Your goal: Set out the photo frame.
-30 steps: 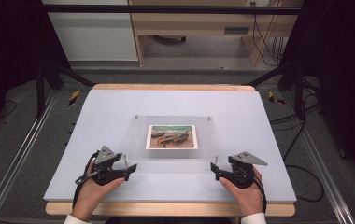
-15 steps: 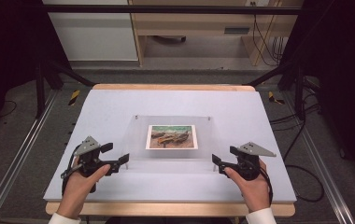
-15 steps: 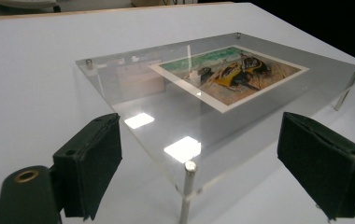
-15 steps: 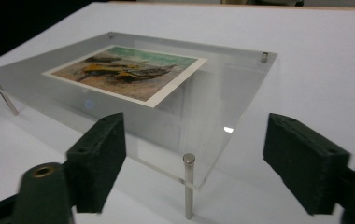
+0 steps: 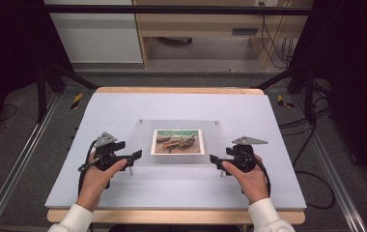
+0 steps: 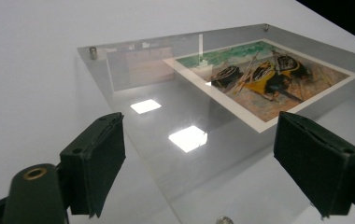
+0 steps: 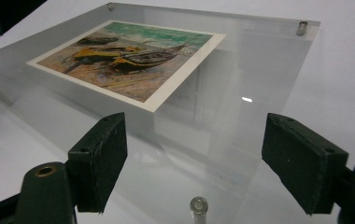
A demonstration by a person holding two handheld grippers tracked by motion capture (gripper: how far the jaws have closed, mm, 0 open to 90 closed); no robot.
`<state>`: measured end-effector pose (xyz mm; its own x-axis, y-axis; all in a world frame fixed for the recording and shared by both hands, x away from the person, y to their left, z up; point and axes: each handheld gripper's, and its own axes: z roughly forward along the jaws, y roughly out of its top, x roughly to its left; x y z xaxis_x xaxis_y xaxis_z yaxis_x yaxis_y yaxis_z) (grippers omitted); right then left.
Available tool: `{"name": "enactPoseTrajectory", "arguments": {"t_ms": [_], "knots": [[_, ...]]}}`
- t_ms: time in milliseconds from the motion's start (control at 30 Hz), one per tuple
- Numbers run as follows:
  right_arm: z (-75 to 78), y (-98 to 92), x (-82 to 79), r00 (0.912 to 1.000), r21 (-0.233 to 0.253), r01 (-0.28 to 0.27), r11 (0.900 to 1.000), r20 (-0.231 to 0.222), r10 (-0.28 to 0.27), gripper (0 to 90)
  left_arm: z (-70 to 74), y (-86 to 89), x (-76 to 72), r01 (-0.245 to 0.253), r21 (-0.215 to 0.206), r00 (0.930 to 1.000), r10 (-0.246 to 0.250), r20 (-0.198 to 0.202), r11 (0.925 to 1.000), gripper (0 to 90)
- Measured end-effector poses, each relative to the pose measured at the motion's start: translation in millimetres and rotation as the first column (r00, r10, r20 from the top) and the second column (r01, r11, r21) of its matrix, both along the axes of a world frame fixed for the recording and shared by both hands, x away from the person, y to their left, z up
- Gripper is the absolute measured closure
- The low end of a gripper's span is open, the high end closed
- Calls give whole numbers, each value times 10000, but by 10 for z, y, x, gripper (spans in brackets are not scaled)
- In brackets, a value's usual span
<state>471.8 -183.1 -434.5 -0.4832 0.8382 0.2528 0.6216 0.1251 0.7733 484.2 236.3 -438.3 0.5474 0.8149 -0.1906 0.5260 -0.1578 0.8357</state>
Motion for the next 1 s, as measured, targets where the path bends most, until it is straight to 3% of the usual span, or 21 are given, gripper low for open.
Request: {"name": "enactPoseTrajectory", "arguments": {"t_ms": [133,267,433,567,733,1000], "knots": [[-29,2,27,10000,29,46,10000,61,-46,205,-87,-23,13,135,-285,9983,-151,-558,9995,161],[-86,-14,53,9996,-131,152,9998,-245,-155,190,-133,-31,28,68,-413,9960,-104,-883,9991,147],[-128,-22,71,9984,438,169,9989,-541,-145,176,-161,9,63,-27,-975,9891,-117,-1465,9952,148],[-148,-34,89,9964,706,239,9972,-826,-180,164,-170,30,86,36,-1067,9850,-220,-1711,9943,145],[-167,-73,103,9924,1081,240,9939,-1230,-106,163,-195,40,114,167,-1547,9739,-511,-2210,9878,143],[-173,-97,100,9890,1310,190,9912,-1480,6,165,-199,33,115,208,-1656,9710,-594,-2317,9860,144]]}}
